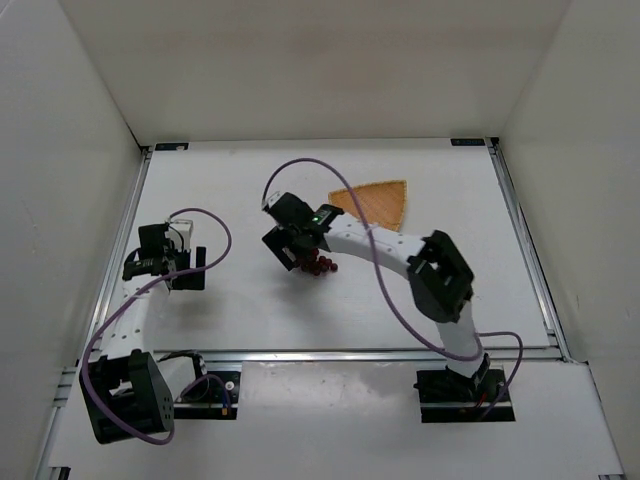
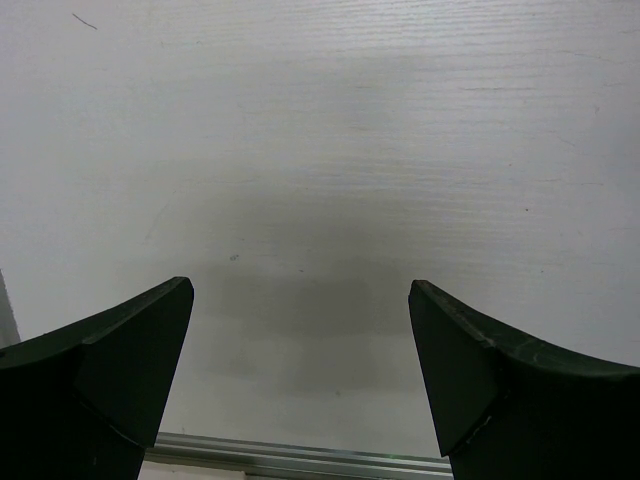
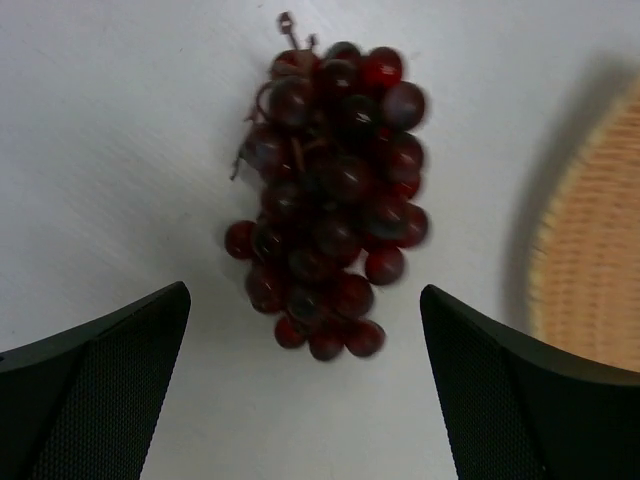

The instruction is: Place and organize the fake fruits in the fruit bowl

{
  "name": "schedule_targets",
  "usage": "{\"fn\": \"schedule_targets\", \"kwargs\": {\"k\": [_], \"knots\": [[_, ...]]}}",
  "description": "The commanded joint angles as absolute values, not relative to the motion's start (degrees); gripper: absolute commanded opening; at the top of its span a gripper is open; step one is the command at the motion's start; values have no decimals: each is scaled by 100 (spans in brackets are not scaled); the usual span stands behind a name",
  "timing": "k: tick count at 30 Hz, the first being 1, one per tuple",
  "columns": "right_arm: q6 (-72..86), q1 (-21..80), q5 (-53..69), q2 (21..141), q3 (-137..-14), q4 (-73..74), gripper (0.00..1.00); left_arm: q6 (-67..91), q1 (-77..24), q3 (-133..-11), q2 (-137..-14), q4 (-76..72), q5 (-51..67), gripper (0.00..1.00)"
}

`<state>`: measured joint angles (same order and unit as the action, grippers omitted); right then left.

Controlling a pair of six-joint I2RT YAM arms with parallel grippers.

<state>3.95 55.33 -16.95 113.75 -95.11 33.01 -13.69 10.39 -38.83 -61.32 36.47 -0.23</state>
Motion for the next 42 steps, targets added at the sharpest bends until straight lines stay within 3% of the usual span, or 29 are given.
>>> {"fn": "schedule_targets", "kwargs": {"k": [1, 7, 10, 11, 14, 17, 23, 28, 33, 35, 36, 37, 40, 42], "knots": [[429, 5414, -1643, 12109, -10255, 4139, 100, -1406, 1072, -3841, -6038, 3647, -62, 100], [1037, 5466, -1548, 13042, -10960, 4482, 99, -1406, 1072, -3841, -6091, 3647, -62, 100], [1037, 5520, -1372, 13113, -10960, 4430, 67, -1406, 1072, -3841, -6144, 3647, -62, 100], [1098, 5520, -1223, 13113, -11012, 4369, 48, -1406, 1072, -3841, -6144, 3647, -62, 100], [1291, 5458, -1160, 12685, -11013, 4299, 11, -1406, 1072, -3841, -6144, 3647, -62, 100], [1651, 5204, -976, 11841, -10724, 3983, 10, -1406, 1072, -3841, -6082, 3647, -62, 100], [3145, 4010, -694, 10021, -8792, 2295, 10, -1406, 1072, -4094, -6082, 3647, 0, 100], [3655, 3042, -773, 10273, -8867, 2679, 10, -1529, 730, -5901, -6529, 4376, 957, 100], [3762, 2664, -580, 10985, -9553, 3251, 17, -1696, 19, -6530, -7074, 4842, 1335, 100], [3631, 2663, -519, 11126, -9843, 3330, 36, -1767, -622, -6583, -7189, 5053, 1249, 100], [3630, 2611, -579, 11179, -9931, 3392, 52, -1845, -859, -6583, -7259, 5054, 1178, 100], [3534, 2610, -580, 11258, -10027, 3480, 80, -1898, -1340, -6531, -7260, 5132, 978, 100], [3410, 2610, -983, 11259, -10379, 3778, 100, -2038, -2184, -6399, -7260, 5202, 643, 100], [3279, 2610, -1212, 11031, -10380, 3779, 100, -2092, -2521, -6398, -7198, 5264, 519, 100]]}}
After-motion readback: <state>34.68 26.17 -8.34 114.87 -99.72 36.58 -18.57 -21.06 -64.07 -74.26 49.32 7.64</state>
